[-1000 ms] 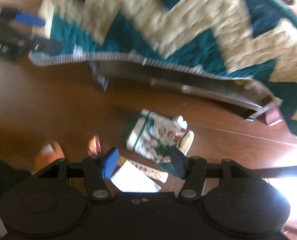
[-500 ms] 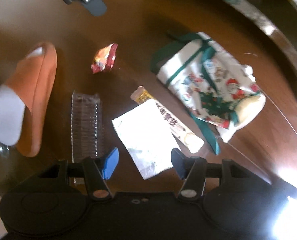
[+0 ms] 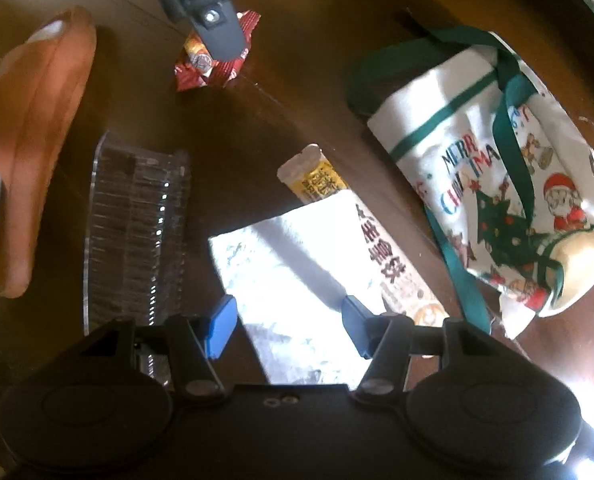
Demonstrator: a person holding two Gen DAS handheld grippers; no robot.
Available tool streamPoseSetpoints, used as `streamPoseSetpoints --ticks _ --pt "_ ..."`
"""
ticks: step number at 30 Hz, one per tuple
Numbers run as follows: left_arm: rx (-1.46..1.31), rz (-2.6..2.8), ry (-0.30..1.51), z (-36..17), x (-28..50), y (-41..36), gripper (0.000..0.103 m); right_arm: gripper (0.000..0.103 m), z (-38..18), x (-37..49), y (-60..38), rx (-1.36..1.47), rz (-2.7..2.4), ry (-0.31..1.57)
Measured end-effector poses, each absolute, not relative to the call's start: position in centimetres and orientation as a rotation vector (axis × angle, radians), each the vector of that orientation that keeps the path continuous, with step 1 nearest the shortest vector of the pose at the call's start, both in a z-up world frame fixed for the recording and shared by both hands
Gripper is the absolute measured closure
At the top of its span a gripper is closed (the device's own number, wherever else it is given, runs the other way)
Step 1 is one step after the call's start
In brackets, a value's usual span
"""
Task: Collect trash
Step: 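Grasp the orange snack wrapper with the left tool while the right tool grasps the white tissue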
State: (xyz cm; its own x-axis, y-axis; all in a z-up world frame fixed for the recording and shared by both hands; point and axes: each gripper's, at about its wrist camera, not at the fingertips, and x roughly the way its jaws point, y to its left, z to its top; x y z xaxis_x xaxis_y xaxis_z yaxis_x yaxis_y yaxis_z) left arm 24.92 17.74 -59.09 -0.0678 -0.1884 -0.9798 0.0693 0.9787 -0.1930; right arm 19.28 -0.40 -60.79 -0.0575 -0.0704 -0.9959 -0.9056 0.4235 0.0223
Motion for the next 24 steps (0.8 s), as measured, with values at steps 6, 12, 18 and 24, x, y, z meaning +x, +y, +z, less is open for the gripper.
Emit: streamPoseSetpoints --ticks 6,12,18,24 --pt "-0.022 -0.276 1.627 -60.3 24.3 15.8 0.018 0.047 -61.4 18.6 0.4 -0.939 0.83 1.43" --pt "0.025 -0.302 1.652 -61.2 23.1 14.7 0.048 0.063 -60.8 18.1 0.3 -0.923 0.831 1.411" --pt "-0.003 -0.3 1.649 -60.8 23.0 14.8 0.066 0.098 -59.9 18.4 1.0 -0.937 0.813 1.418" --pt "-0.018 -0.297 1.607 -57.8 24.0 15.6 0.069 0.098 -55.8 19.4 0.9 -0.86 0.772 1.393"
